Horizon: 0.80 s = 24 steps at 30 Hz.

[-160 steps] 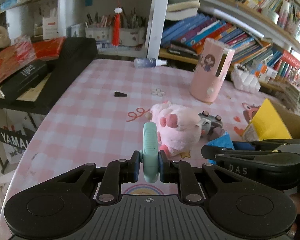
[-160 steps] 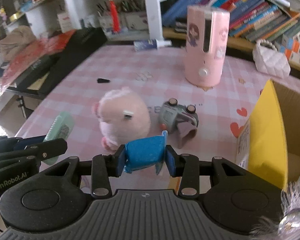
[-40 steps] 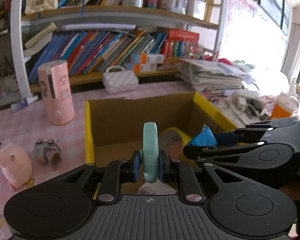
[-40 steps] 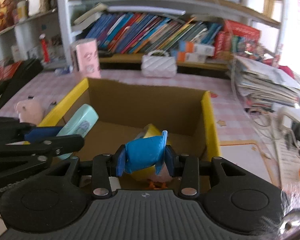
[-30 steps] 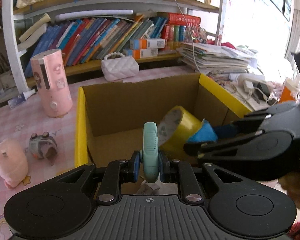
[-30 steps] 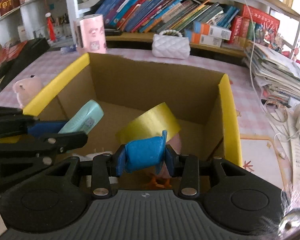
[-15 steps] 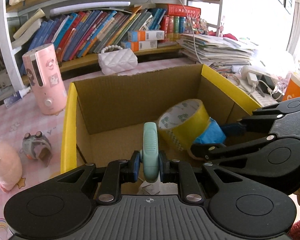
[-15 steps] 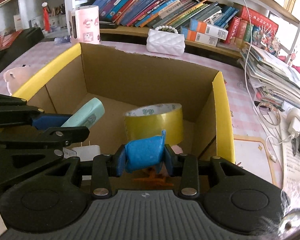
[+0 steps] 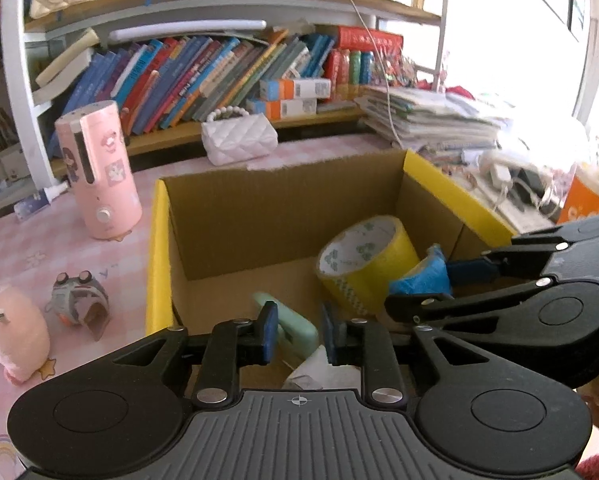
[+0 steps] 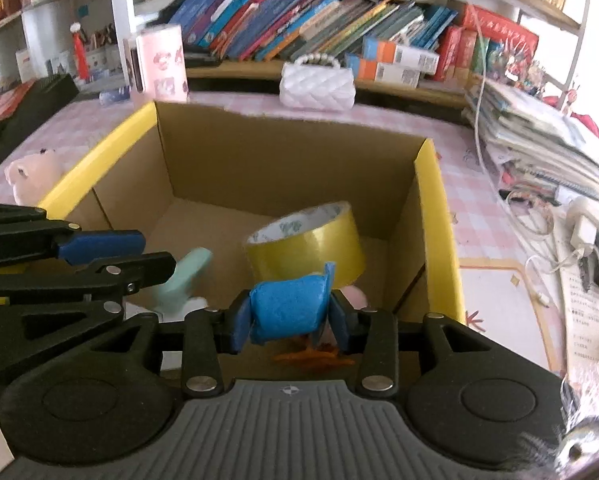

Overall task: Organize objects
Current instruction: 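Lower into the box and open the left tool while the right tool releases the blue object, then withdraw both open tools from the yellow box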

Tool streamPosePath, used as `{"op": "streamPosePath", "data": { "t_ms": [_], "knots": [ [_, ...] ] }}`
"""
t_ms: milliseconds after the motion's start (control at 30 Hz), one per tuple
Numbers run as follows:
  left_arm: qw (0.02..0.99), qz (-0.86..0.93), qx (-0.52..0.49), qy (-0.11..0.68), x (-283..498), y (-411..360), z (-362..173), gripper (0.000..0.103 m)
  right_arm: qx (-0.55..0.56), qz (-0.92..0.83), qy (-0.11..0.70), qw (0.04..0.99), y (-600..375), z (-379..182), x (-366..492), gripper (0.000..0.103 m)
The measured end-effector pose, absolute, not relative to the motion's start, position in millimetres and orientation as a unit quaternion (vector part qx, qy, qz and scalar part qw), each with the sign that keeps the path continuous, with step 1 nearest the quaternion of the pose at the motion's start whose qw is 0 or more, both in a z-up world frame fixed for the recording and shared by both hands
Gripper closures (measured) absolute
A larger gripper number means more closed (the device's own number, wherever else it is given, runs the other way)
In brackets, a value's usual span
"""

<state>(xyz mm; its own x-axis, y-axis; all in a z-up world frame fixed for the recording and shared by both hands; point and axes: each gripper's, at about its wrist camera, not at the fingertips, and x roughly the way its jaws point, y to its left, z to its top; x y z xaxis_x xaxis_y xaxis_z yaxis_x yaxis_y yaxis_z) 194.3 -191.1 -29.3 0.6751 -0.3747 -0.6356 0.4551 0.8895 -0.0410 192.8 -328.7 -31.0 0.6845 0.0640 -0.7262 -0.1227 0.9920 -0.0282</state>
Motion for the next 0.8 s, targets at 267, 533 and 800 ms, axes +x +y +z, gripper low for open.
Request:
{"op": "streamPosePath", "data": {
  "t_ms": [267, 533, 800],
  "knots": [
    [0.932, -0.217, 0.025, 0.289, 172.8, -172.6, -7.1, 0.050, -0.022, 0.022, 0.338, 0.941, -330.6, -8.1, 169.9, 0.052],
    [0.940, -0.224, 0.026, 0.257, 140.2, -157.2, 5.5, 0.039, -0.011, -0.017, 0.299, 0.954, -323.6, 7.2, 135.5, 0.047],
    [0.939, -0.233, 0.023, 0.251, 112.2, -133.7, 6.9, 0.038, 0.008, -0.052, 0.297, 0.953, -311.8, 10.4, 99.8, 0.043]
  ]
}}
